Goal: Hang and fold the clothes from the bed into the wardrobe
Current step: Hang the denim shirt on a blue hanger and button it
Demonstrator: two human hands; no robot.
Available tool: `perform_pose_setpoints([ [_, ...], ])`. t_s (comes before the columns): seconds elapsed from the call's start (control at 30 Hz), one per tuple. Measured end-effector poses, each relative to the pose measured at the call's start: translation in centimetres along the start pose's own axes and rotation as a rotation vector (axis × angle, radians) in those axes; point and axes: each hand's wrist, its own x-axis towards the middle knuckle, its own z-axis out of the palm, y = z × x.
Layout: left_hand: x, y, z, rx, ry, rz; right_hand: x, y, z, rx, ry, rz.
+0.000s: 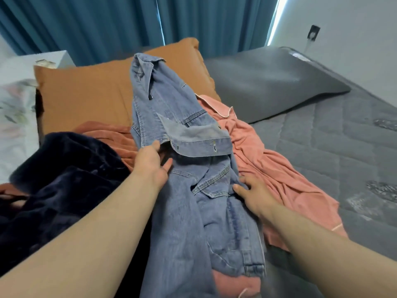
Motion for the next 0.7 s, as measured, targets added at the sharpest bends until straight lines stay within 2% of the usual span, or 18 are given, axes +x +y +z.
perform_pose_setpoints([
  [0.07, -2.9, 0.9, 0.0, -0.156, -0.062, 0.009, -3.2, -1.5, -1.2, 0.061, -0.105, -0.003],
  [0.13, -6.1, 2.3, 0.3, -0.290, -0.128, 0.016, -6.7, -3.0, -2.0, 0.021, -0.183, -0.038],
  [0.27, -12.8, 6.0, 1.2, -0.433, -0.178, -0.005, -13.2, -7.1, -3.5, -0.106, -0.155, -0.048],
  [0.37, -17.3, 10.1, 1.3, -0.415, -0.136, 0.026, -17.8, -10.9, -5.3, -0.189, -0.331, -0.014],
  [0.47, -22.4, 14.0, 1.2, -0.244, -0.176, 0.107, -22.6, -15.1, -7.3, -0.196, -0.496, -0.018],
  [0.53, -26.2, 16.5, 0.8, -0.138, -0.216, 0.166, -25.1, -18.5, -8.9, -0.149, -0.428, -0.035],
  [0.63, -31.2, 19.4, -1.4, -0.070, -0.302, 0.137, -27.5, -23.4, -11.4, -0.073, -0.159, -0.136],
  [0.7, -34.3, 21.5, -3.1, 0.019, -0.304, 0.146, -28.7, -26.9, -12.9, -0.053, -0.046, -0.214],
])
